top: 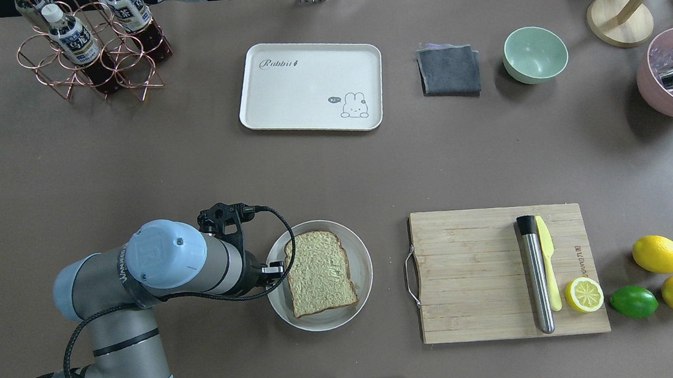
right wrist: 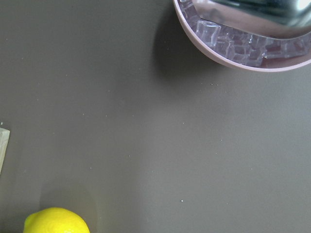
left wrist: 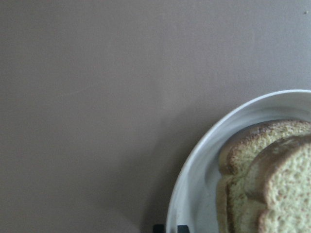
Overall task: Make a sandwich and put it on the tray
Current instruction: 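Move the left gripper to the white plate rim and grasp it, then slide the plate with the left gripper toward the white tray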
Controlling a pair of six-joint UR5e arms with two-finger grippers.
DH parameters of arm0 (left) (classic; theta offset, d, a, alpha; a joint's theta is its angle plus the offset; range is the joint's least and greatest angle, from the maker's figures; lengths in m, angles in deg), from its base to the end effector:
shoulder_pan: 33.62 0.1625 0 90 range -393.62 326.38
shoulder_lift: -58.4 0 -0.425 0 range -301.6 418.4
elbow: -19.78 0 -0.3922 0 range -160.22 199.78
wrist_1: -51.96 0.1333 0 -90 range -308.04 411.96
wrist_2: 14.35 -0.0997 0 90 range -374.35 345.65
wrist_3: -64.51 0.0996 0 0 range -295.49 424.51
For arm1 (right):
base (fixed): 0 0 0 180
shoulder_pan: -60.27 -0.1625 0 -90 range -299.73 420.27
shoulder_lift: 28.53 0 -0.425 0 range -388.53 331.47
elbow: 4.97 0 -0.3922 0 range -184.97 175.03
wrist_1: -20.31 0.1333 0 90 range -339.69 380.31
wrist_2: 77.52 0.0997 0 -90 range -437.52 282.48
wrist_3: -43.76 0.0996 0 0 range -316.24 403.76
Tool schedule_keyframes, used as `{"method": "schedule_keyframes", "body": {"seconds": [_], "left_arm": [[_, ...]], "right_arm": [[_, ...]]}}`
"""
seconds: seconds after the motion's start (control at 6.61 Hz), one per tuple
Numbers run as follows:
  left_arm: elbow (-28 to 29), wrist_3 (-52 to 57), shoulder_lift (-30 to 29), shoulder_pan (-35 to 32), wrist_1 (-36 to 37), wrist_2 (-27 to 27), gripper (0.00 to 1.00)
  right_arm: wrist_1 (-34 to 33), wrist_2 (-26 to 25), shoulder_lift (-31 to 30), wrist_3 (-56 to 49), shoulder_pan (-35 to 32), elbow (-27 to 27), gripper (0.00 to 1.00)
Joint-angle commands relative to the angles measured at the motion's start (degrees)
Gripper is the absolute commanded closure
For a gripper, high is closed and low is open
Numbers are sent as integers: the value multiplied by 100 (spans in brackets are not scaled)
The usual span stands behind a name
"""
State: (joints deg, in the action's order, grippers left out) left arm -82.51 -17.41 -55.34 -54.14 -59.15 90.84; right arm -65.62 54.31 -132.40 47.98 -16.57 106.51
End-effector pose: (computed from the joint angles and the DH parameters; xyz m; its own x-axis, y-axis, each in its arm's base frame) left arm 0.5460 -0.3188 0.2892 0.5217 -0.0504 -0.8516 0.0594 0.9980 -0.0227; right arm -0.0258 -0.4043 0.5757 0.7093 -0.2301 0.6662 0.1712 0.9731 0.1538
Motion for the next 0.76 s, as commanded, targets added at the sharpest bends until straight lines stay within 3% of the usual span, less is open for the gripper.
{"method": "schedule_keyframes", "body": {"seconds": [0.0, 0.3, 0.61], "left_arm": [[-36, -87, -8, -4, -7, 18, 100], [-168, -87, -25, -292, -42, 62, 100], [-99, -87, -34, -819, -366, 710, 100]], "right_arm": [[-3, 18, 7, 0, -23, 32, 0], [-55, 27, 60, 0, -14, 32, 0], [-64, 9, 51, 0, -14, 49, 0]]}}
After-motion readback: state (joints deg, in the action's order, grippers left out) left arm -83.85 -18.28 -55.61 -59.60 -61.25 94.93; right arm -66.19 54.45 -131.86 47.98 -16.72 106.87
